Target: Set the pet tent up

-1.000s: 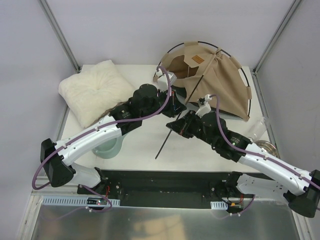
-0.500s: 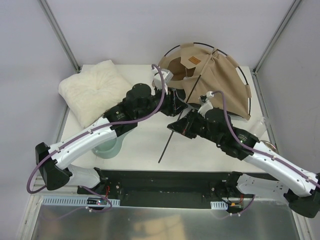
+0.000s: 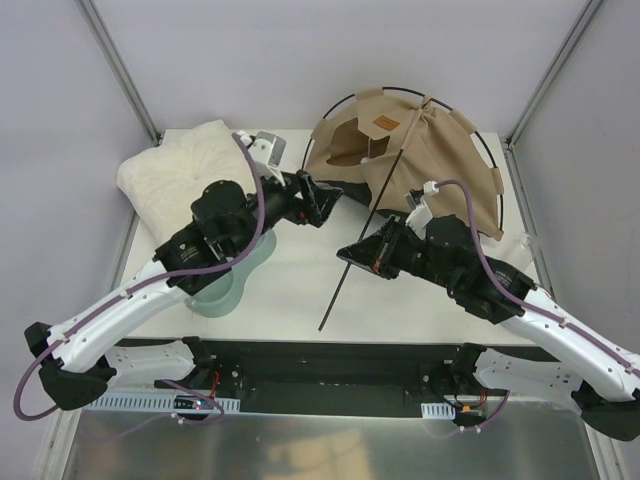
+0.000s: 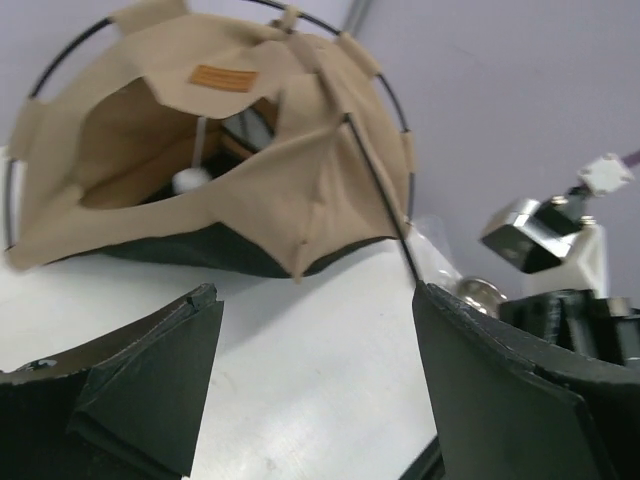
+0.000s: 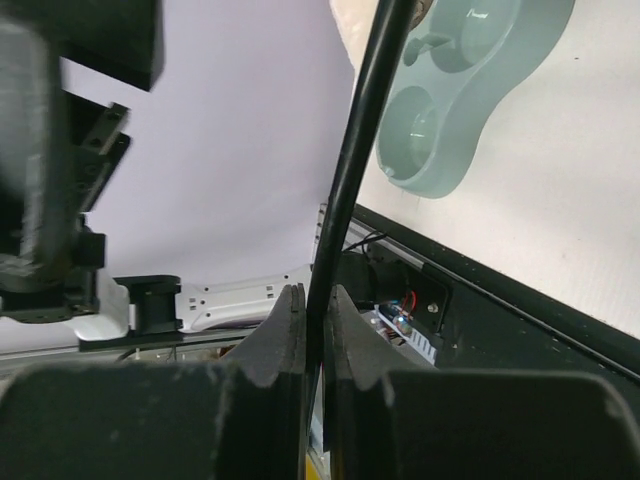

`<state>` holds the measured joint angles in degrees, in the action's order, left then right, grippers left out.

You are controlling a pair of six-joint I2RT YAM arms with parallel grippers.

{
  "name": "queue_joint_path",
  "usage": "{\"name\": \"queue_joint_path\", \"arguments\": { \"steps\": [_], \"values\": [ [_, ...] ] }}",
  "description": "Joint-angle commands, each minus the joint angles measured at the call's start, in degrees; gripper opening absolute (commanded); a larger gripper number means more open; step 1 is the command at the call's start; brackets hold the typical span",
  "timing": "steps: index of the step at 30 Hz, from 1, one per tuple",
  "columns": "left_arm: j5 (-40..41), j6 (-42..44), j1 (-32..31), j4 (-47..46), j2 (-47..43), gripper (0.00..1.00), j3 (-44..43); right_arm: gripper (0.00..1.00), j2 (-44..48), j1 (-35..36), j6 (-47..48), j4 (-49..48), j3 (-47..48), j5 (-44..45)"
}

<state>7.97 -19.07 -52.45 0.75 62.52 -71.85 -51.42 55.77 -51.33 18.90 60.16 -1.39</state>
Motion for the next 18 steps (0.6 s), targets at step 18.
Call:
{"name": "queue_joint_path", "arguments": {
  "steps": [18],
  "values": [
    [-24.75, 0.61, 9.99, -38.78, 14.99, 0.81, 18.59, 0.0, 2.11, 0.22, -12.21, -10.02, 6.28, 9.12]
  ]
}}
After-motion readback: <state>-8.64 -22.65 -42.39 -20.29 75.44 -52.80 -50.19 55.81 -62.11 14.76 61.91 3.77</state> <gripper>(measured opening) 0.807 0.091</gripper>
